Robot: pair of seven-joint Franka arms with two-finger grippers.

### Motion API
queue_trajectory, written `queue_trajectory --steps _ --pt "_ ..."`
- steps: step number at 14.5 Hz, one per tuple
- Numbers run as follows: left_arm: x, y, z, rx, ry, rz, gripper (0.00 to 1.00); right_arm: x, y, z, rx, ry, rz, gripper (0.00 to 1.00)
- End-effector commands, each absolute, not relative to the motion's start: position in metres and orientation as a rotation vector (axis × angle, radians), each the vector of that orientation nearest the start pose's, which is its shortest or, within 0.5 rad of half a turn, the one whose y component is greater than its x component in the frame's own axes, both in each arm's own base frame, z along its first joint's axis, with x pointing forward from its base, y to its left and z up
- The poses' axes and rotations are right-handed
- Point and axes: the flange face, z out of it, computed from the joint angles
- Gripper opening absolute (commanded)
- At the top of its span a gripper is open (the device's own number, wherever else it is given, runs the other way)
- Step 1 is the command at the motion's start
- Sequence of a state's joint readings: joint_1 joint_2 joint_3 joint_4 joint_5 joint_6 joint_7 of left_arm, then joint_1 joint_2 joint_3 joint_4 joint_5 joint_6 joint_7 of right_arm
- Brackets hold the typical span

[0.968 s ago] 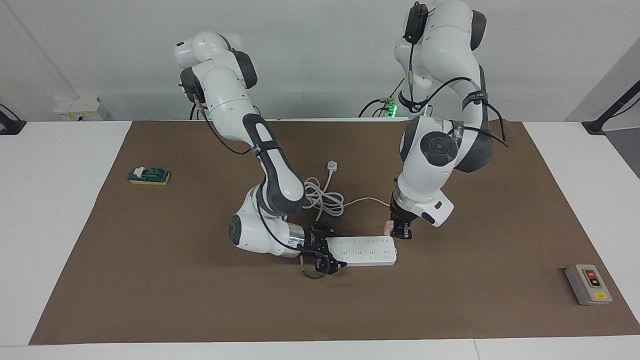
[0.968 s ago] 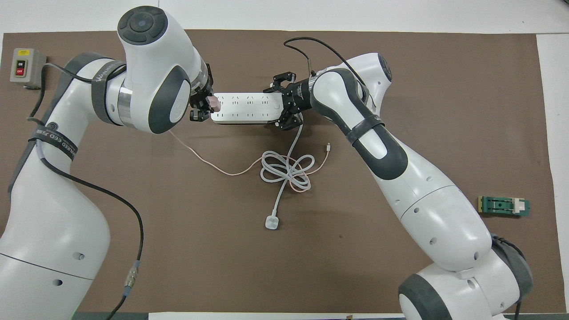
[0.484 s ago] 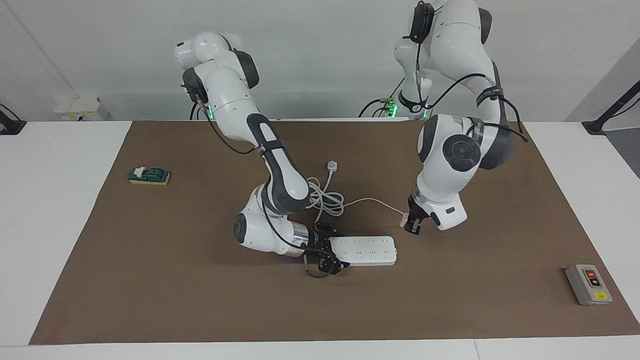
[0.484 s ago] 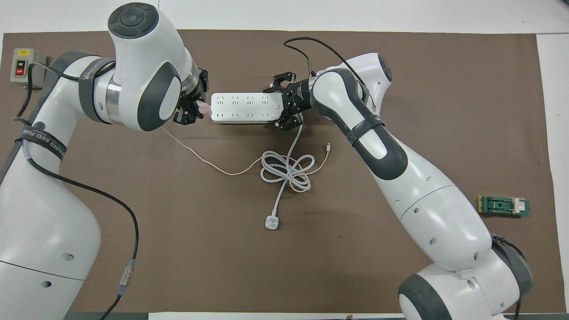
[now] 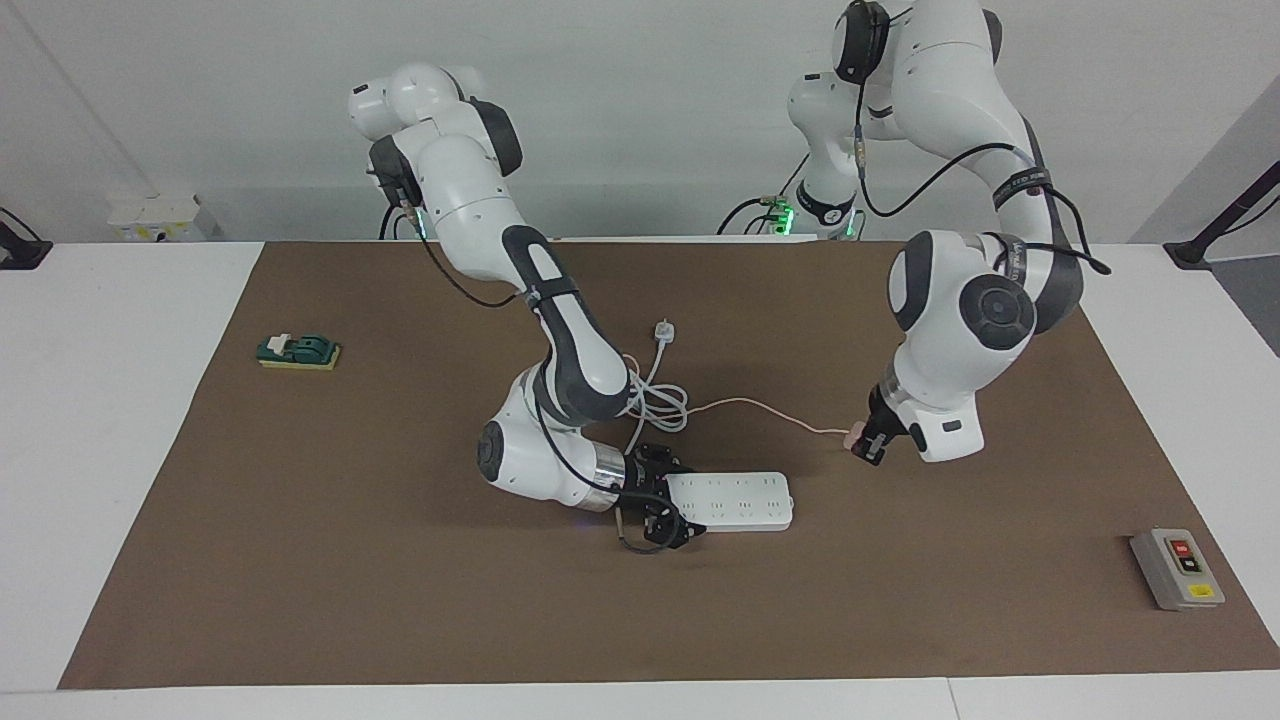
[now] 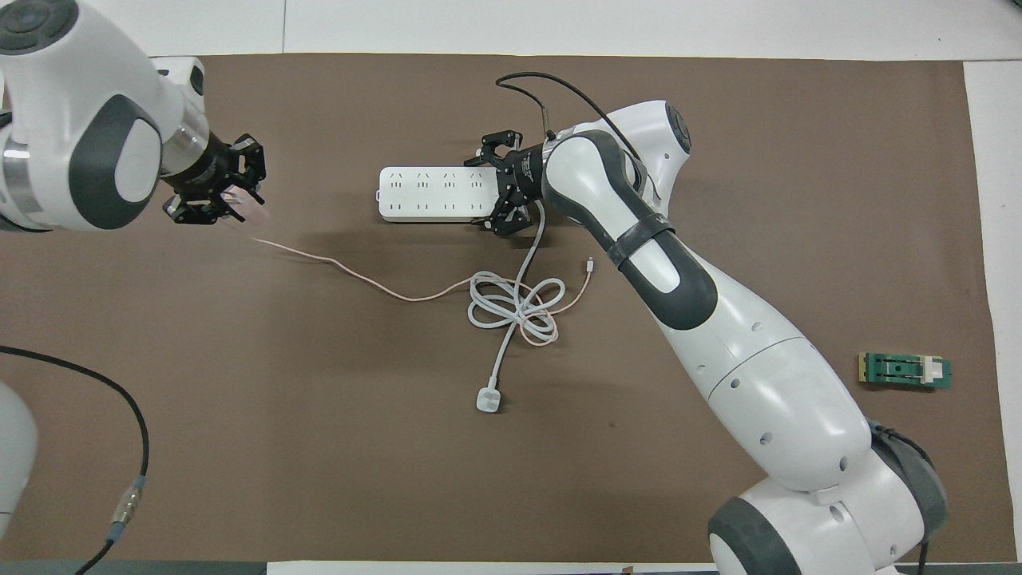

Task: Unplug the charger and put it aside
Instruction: 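Pull the pink charger out of the strip with the left gripper, then carry the charger aside with the left gripper while the right gripper withdraws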

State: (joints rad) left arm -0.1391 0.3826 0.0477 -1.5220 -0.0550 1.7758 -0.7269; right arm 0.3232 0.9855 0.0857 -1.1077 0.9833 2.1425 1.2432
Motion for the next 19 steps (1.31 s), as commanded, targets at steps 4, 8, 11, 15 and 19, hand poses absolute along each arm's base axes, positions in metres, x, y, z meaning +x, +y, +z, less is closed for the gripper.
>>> queue_trajectory --steps 4,8,11,15,19 --pt "0.611 -0.010 0.402 -3.130 -0.541 0.081 0.00 0.722 0.264 0.293 -1.802 1.602 0.706 1.00" --pt "0.596 0.036 0.367 -3.171 -0.279 -0.024 0.00 0.714 0.197 0.360 -1.948 1.600 0.700 1.00" --pt "0.591 0.056 0.356 -3.178 -0.205 -0.036 0.00 0.709 0.144 0.416 -2.032 1.574 0.639 1.00" --pt "0.588 0.087 0.349 -3.190 -0.261 -0.024 0.94 0.685 0.101 0.480 -2.341 1.398 0.464 1.00" --pt "0.584 0.119 0.344 -3.225 -0.234 -0.014 1.00 0.668 0.053 0.515 -2.540 1.129 0.365 1.00"
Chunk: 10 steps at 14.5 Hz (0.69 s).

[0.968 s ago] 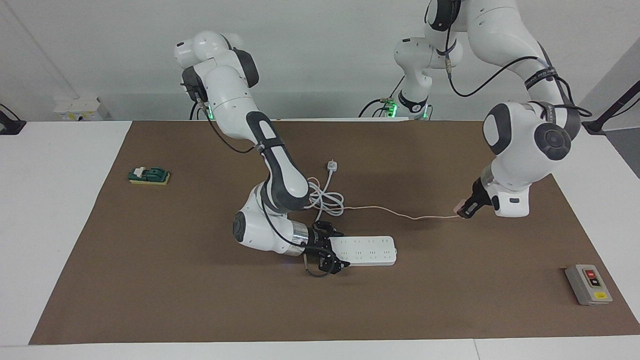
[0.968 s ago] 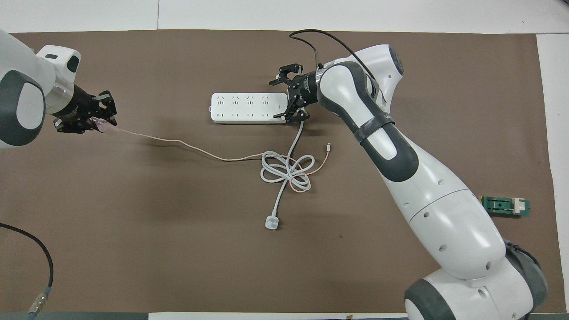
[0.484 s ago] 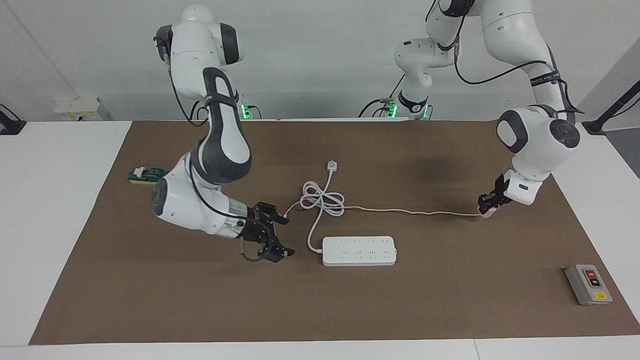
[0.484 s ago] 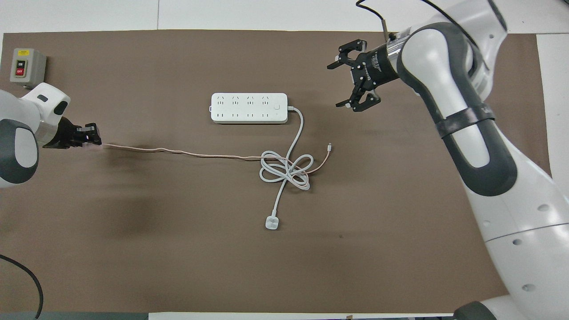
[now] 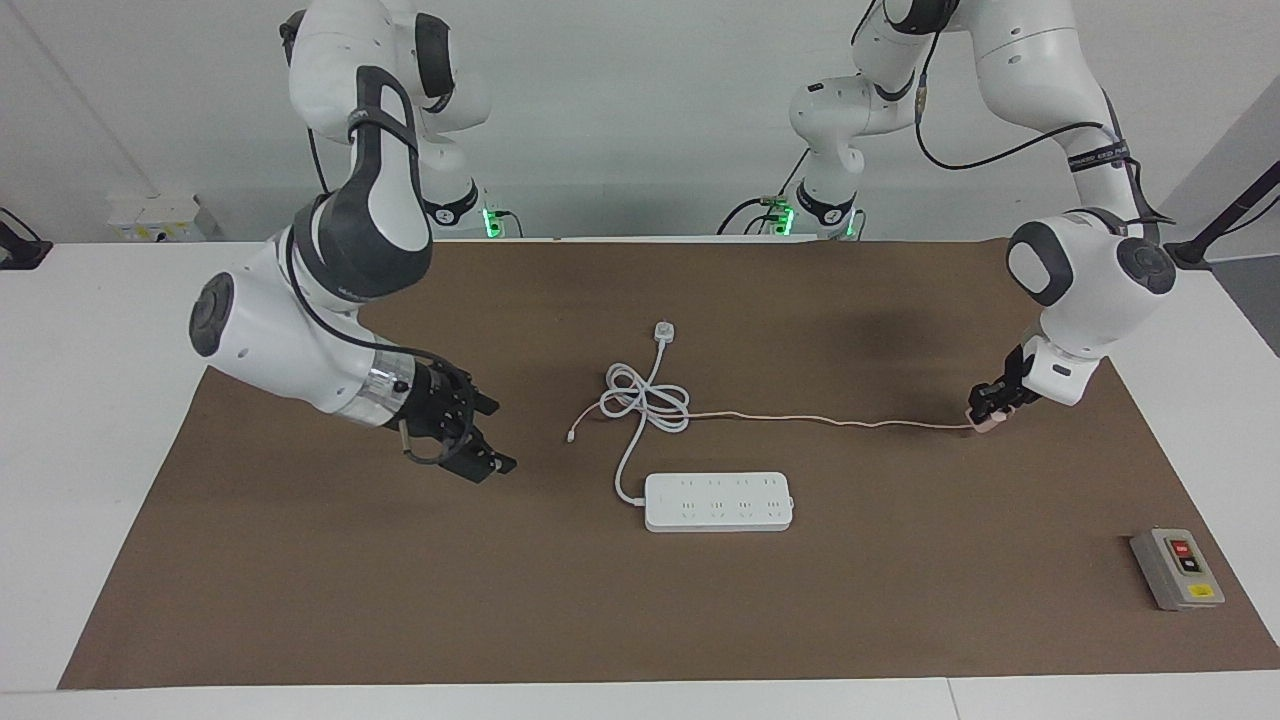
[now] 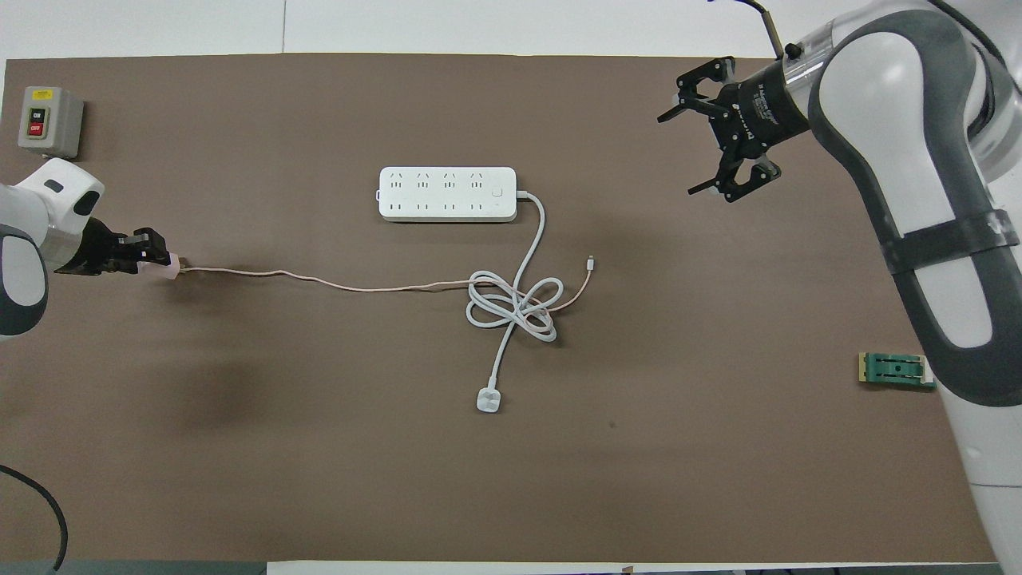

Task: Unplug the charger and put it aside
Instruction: 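Carry the charger aside with the left gripper while the right gripper withdraws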

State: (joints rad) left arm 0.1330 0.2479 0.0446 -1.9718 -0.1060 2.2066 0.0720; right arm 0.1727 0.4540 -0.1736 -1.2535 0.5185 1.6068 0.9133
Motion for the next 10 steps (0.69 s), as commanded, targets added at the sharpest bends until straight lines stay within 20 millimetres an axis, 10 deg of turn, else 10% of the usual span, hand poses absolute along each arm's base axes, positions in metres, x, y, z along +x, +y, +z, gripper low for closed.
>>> queue_trajectory --steps 1,10 --pt "0.583 0.123 0.346 -3.228 -0.208 -0.009 1.00 0.665 0.045 0.517 -2.596 1.054 0.349 1.00" --pt "0.591 0.126 0.432 -3.248 -0.333 0.186 1.00 0.636 -0.023 0.575 -3.032 0.110 0.080 1.00"
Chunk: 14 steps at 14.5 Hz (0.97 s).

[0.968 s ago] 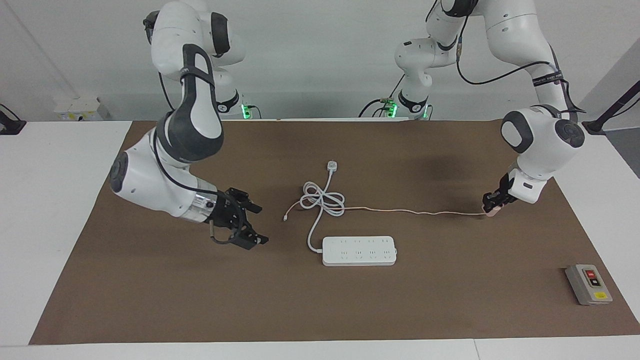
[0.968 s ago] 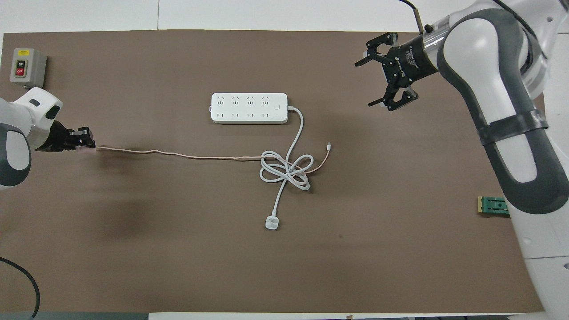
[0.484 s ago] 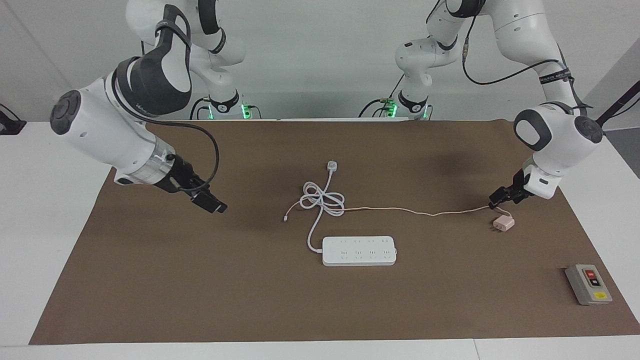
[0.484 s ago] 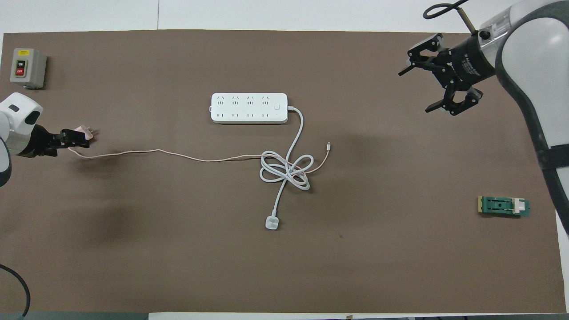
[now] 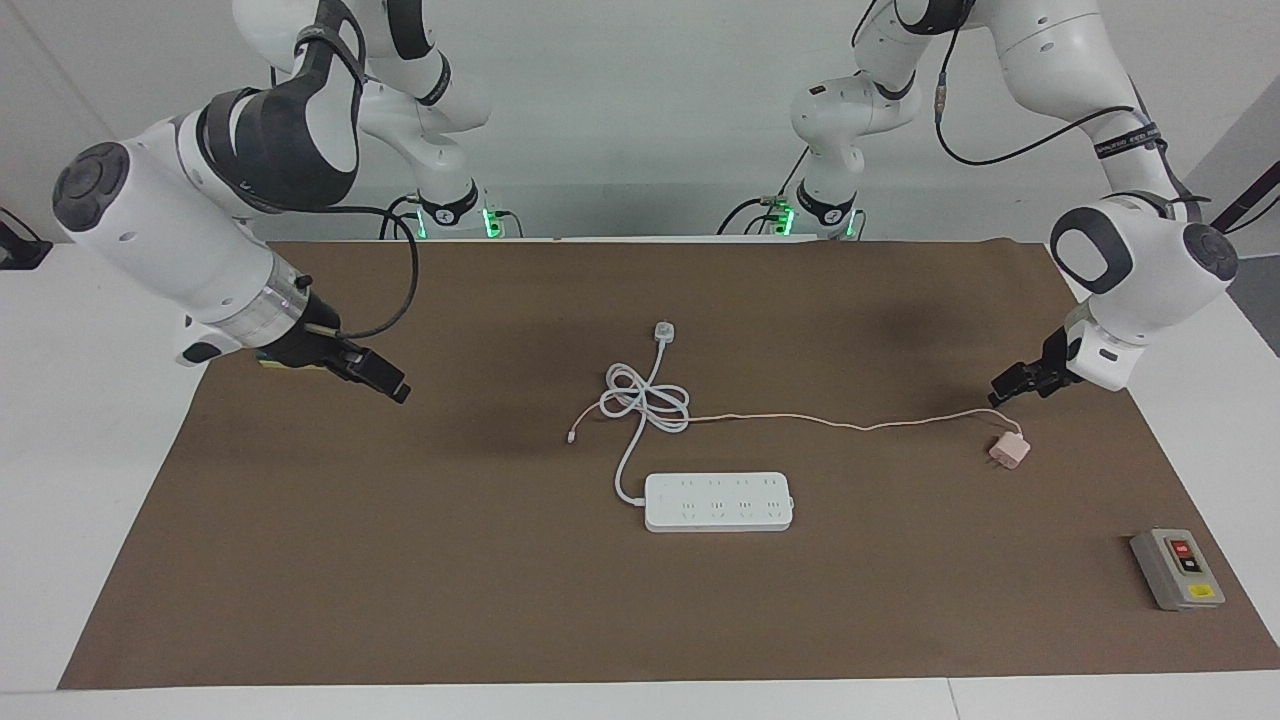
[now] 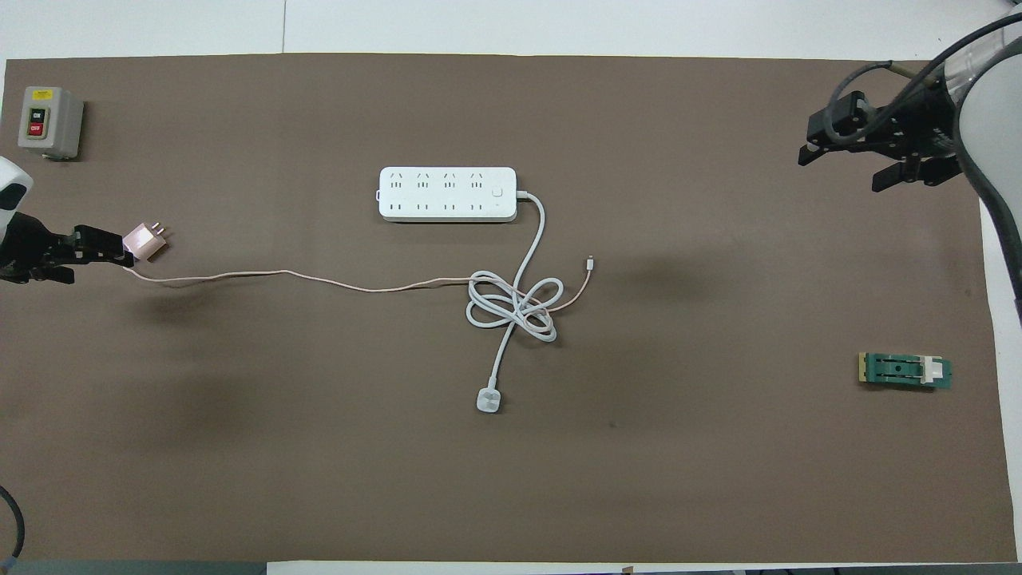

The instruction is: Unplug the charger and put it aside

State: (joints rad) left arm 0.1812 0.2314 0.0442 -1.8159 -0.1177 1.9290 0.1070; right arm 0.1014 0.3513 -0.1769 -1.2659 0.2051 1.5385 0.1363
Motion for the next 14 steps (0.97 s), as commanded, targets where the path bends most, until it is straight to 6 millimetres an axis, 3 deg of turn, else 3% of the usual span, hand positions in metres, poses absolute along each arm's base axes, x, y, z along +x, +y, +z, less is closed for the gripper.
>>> queue_trajectory --steps 1,3,8,11,14 --pt "0.591 0.123 0.445 -3.244 -0.343 0.191 1.00 0.630 -0.031 0.583 -3.056 0.052 0.063 1.00" --pt "0.584 0.116 0.467 -3.235 -0.384 0.201 1.00 0.612 -0.046 0.601 -3.091 -0.028 0.032 1.00" --pt "0.555 0.100 0.524 -3.190 -0.483 0.194 1.00 0.556 -0.054 0.634 -3.145 -0.060 0.003 1.00" --pt "0.528 0.095 0.551 -3.183 -0.497 0.219 1.00 0.536 -0.045 0.635 -3.146 -0.089 0.011 1.00" --pt "0.506 0.091 0.559 -3.137 -0.467 0.227 1.00 0.534 -0.043 0.631 -3.147 -0.079 0.033 1.00"
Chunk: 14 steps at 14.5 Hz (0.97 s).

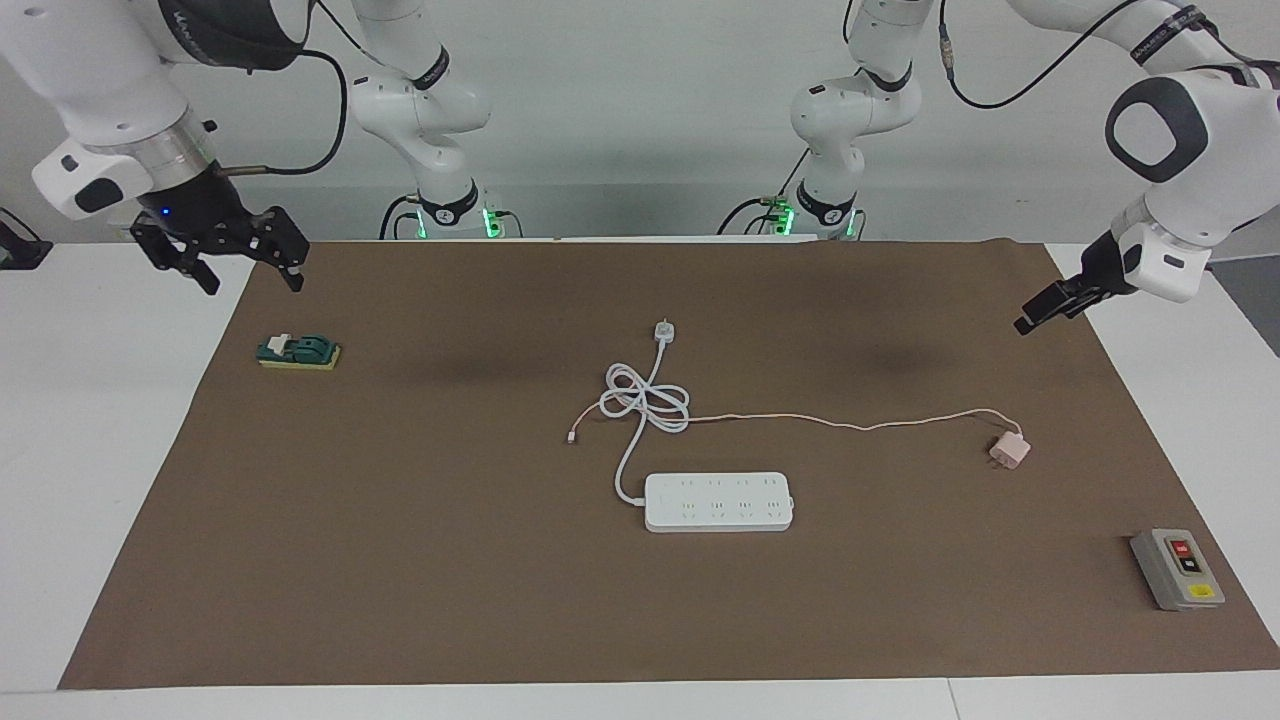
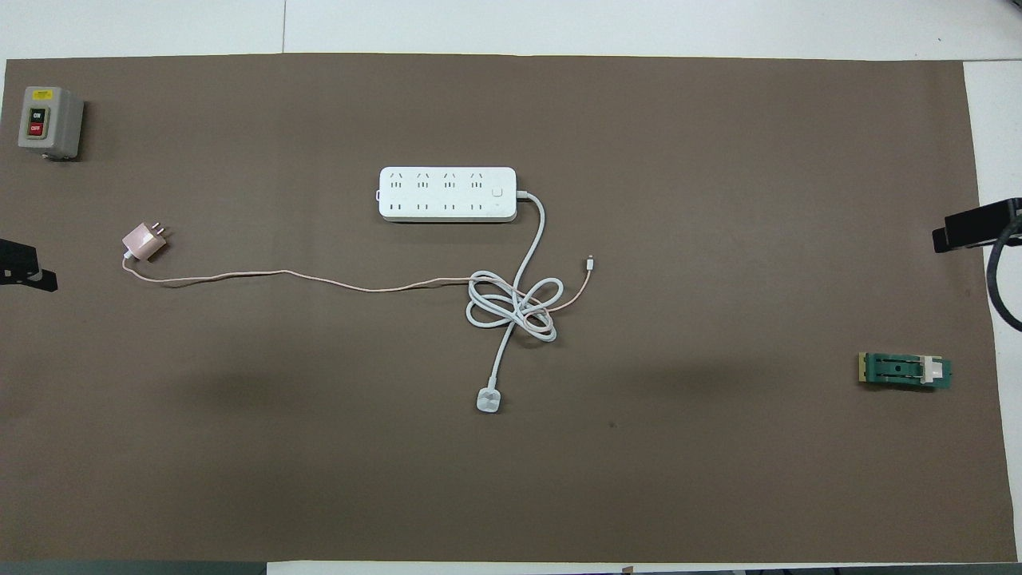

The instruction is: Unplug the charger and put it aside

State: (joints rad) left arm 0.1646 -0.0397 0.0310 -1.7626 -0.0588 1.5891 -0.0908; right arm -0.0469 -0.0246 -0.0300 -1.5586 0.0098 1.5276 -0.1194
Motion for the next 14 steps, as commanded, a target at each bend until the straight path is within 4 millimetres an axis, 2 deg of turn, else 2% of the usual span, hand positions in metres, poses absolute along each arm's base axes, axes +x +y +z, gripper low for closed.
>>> queue_trajectory --steps 1,4,7,14 --pt "0.504 0.086 0.563 -3.139 -0.454 0.227 1.00 0.535 -0.043 0.631 -3.148 -0.075 0.030 1.00" --pt "0.504 0.081 0.568 -3.133 -0.445 0.218 1.00 0.536 -0.046 0.631 -3.150 0.029 0.020 1.00" --pt "0.515 0.084 0.571 -3.131 -0.449 0.189 1.00 0.533 -0.046 0.630 -3.148 0.029 0.049 1.00" --pt "0.519 0.081 0.588 -3.132 -0.451 0.140 1.00 0.532 -0.043 0.630 -3.161 0.016 0.065 1.00"
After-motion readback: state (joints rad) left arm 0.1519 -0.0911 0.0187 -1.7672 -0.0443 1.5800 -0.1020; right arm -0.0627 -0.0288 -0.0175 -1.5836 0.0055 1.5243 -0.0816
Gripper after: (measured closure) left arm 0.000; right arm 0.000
